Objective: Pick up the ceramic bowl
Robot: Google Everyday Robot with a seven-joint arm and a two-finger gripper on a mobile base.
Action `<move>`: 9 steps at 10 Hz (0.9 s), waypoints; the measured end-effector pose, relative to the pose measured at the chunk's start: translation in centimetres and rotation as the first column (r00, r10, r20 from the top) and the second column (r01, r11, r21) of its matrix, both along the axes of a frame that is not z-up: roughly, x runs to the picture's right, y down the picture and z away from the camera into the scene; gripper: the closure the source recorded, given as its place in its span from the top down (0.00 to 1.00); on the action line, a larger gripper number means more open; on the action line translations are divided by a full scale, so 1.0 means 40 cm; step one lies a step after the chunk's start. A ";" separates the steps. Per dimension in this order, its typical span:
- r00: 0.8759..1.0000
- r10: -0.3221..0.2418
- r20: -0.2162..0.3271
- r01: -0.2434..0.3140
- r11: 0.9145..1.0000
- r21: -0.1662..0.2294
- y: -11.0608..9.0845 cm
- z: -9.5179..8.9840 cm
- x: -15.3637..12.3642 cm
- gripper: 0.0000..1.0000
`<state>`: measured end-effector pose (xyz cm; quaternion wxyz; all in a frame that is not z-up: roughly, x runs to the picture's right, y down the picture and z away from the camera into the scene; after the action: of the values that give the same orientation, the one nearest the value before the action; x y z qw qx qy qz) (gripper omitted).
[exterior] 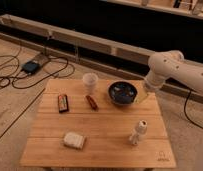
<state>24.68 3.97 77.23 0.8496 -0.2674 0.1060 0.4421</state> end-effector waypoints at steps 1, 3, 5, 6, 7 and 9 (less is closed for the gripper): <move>1.000 0.003 -0.002 -0.003 1.000 0.007 -0.029 0.017 -0.003 0.80; 1.000 0.007 -0.011 -0.007 1.000 0.013 -0.070 0.050 -0.007 0.80; 0.999 0.037 -0.038 -0.037 0.999 0.005 -0.095 0.109 -0.019 0.80; 0.997 0.061 -0.053 -0.061 0.998 -0.006 -0.099 0.142 -0.030 0.80; 0.994 0.083 -0.065 -0.084 0.996 -0.009 -0.103 0.167 -0.040 0.80; 0.983 0.146 -0.109 -0.148 0.989 -0.015 -0.108 0.224 -0.056 0.80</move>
<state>22.45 -0.35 86.21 0.8045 -0.2603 0.1366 0.5162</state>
